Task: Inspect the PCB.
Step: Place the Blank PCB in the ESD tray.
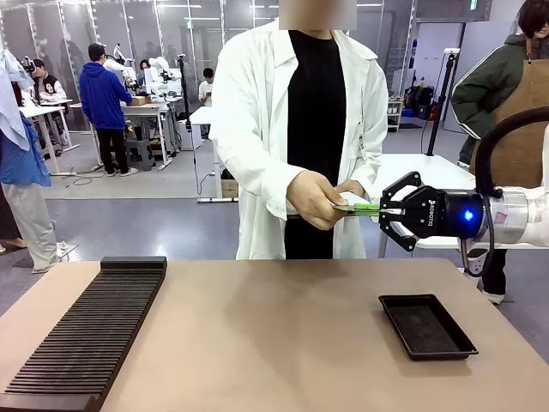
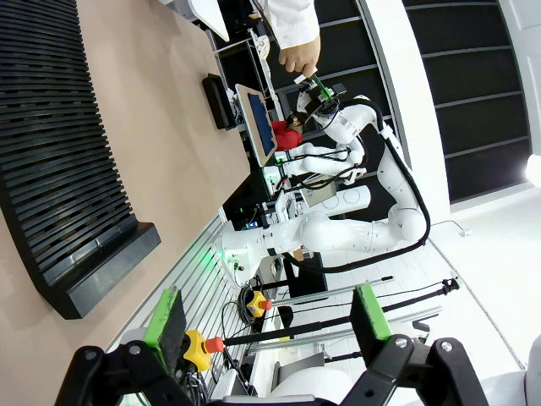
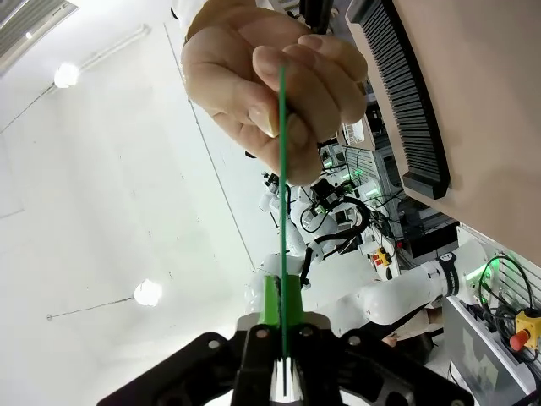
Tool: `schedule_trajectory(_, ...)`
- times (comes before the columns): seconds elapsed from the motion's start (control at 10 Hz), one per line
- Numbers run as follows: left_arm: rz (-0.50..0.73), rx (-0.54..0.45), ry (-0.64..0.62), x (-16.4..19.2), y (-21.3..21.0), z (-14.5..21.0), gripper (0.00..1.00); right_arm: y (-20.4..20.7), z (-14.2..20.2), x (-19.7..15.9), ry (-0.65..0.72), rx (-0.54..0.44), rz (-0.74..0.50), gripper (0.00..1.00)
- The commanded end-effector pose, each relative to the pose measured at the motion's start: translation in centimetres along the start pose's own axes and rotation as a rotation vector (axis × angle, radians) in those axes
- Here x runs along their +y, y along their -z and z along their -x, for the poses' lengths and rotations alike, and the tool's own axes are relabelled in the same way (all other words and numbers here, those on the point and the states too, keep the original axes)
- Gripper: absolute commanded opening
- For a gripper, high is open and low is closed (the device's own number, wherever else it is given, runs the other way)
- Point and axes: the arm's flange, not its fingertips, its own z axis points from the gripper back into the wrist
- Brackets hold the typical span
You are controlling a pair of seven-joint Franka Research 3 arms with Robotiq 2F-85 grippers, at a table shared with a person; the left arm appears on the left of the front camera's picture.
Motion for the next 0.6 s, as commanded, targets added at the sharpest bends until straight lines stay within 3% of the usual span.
schedule_trajectory(0.0,-0.007,0.011,-0.012,-0.56,0.07,0.28,1.0,0.04,0.02,0.22,-0.006,-0.006,0.002,0.0)
schedule_trajectory(0.5,-0.007,0.011,-0.012,-0.56,0.07,0.28,1.0,0.04,0.02,0.22,-0.006,-0.006,0.002,0.0)
